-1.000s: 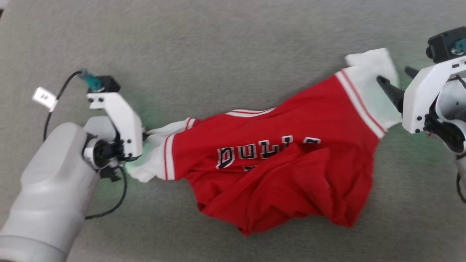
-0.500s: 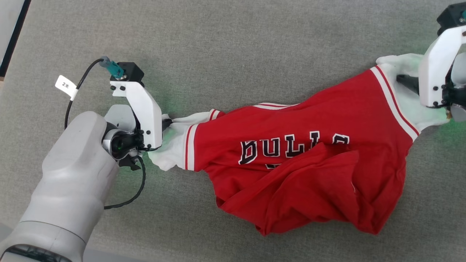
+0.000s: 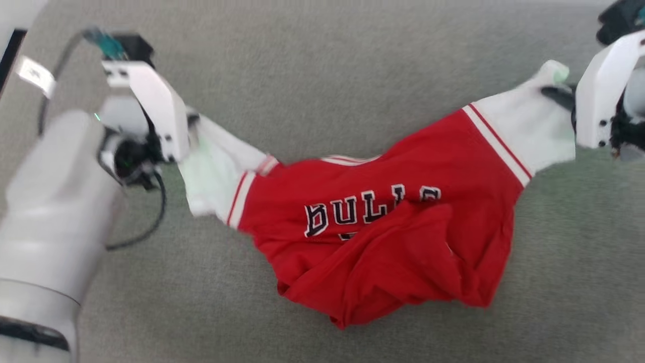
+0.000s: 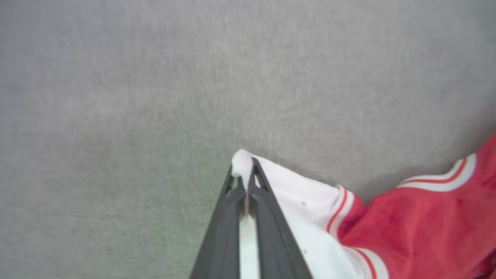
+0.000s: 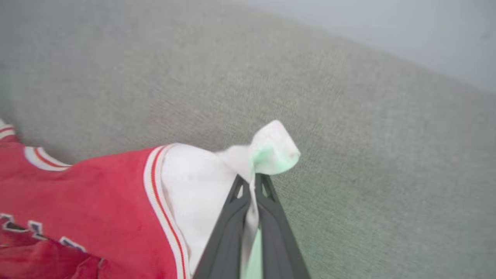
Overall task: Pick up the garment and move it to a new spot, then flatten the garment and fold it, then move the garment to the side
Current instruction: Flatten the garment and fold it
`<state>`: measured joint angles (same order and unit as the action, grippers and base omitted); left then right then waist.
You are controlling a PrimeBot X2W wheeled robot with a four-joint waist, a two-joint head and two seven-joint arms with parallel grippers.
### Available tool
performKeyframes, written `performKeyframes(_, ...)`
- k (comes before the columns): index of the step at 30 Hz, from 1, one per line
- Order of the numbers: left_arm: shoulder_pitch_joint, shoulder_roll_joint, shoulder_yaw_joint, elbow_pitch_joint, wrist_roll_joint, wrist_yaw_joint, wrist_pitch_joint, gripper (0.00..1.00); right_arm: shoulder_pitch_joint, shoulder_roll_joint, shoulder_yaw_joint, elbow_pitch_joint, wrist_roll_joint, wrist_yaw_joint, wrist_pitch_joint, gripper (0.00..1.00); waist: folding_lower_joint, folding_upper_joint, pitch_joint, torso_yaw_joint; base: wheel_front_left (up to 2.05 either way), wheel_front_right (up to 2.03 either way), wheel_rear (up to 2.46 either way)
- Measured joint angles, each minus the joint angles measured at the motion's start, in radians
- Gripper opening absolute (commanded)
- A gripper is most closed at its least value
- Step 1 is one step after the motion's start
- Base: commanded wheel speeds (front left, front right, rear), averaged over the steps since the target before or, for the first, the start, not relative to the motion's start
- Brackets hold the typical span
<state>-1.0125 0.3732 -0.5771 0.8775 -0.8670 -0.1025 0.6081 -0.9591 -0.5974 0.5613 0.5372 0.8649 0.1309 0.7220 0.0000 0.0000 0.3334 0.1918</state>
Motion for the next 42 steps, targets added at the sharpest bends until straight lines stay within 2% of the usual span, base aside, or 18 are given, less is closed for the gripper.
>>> performKeyframes(9, -0.149, 0.076, 0.013, -0.143, 0.043, 0.035, 0.015, 0.00, -0.057, -0.009, -0.058, -0.068, 0.012, 0.000, -0.116, 0.00, 0.0000, 0.0000, -0.123, -0.065, 0.00, 0.00, 0.00)
performKeyframes(13, -0.214, 0.106, 0.026, -0.176, 0.059, 0.048, 0.008, 0.00, -0.106, 0.012, -0.090, -0.055, -0.019, 0.000, -0.176, 0.00, 0.0000, 0.0000, -0.179, -0.091, 0.00, 0.00, 0.00)
performKeyframes(22, -0.337, 0.121, 0.044, -0.164, 0.083, 0.063, -0.037, 0.00, -0.248, 0.101, -0.113, 0.023, -0.108, 0.000, -0.285, 0.00, 0.0000, 0.0001, -0.290, -0.147, 0.00, 0.00, 0.00)
performKeyframes(30, -0.405, 0.116, 0.044, -0.112, 0.105, 0.049, -0.091, 0.00, -0.332, 0.149, -0.107, 0.101, -0.163, 0.000, -0.361, 0.00, 0.0000, 0.0000, -0.320, -0.171, 0.00, 0.00, 0.00)
performKeyframes(34, -0.422, 0.114, 0.044, -0.083, 0.110, 0.040, -0.129, 0.00, -0.360, 0.165, -0.113, 0.142, -0.156, 0.000, -0.385, 0.00, 0.0000, 0.0000, -0.322, -0.175, 0.00, 0.00, 0.00)
performKeyframes(42, -0.457, 0.115, 0.041, -0.052, 0.117, 0.022, -0.186, 0.00, -0.407, 0.157, -0.103, 0.191, -0.172, 0.000, -0.422, 0.00, 0.0001, 0.0000, -0.290, -0.176, 0.00, 0.00, 0.00)
